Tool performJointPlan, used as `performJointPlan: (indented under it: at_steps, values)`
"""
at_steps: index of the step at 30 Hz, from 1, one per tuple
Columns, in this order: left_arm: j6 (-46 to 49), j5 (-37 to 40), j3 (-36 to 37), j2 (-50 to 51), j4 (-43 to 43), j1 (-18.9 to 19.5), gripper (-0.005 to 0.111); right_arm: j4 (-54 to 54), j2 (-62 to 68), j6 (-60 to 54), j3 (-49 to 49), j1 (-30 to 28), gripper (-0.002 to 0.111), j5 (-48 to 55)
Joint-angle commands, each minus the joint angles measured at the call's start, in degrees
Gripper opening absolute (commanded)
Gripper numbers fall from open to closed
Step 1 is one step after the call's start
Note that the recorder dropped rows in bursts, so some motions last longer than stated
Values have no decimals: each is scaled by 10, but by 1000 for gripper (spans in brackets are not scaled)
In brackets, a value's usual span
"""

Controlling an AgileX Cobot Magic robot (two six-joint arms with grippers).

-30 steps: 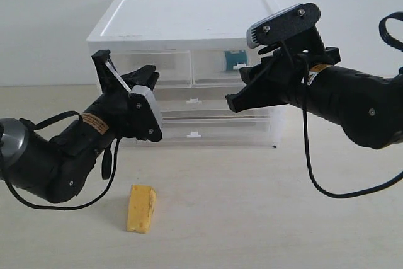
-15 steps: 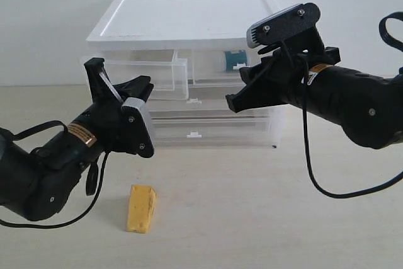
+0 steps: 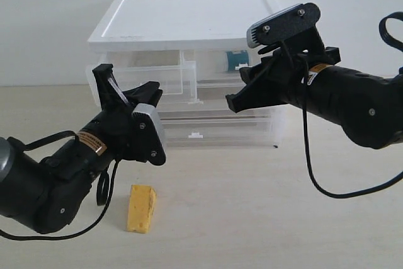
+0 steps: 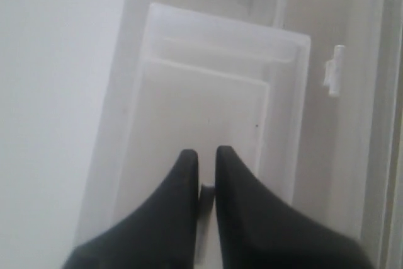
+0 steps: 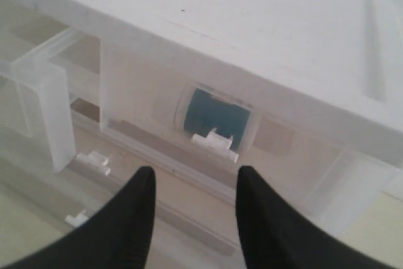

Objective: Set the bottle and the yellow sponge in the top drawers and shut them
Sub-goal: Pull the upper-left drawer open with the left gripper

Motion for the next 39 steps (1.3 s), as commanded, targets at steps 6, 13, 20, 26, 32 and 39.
performJointPlan:
  at_steps: [6, 13, 20, 26, 32, 39]
  values:
    - [14, 26, 35, -12, 6, -11, 4, -2, -5, -2, 2, 0, 37, -8]
    - [12, 26, 50, -21, 6, -14, 4, -2, -5, -2, 2, 0, 37, -8]
    - [12, 26, 59, -22, -9, -32, 4, -2, -5, -2, 2, 0, 37, -7]
    - [12, 26, 59, -22, -17, -32, 4, -2, -5, -2, 2, 0, 37, -5]
    - [-17, 26, 59, -22, 13, -32, 4, -2, -5, -2, 2, 0, 37, -5]
    - [-20, 26, 65, -22, 41, -32, 26, -2, -5, -2, 2, 0, 37, -8]
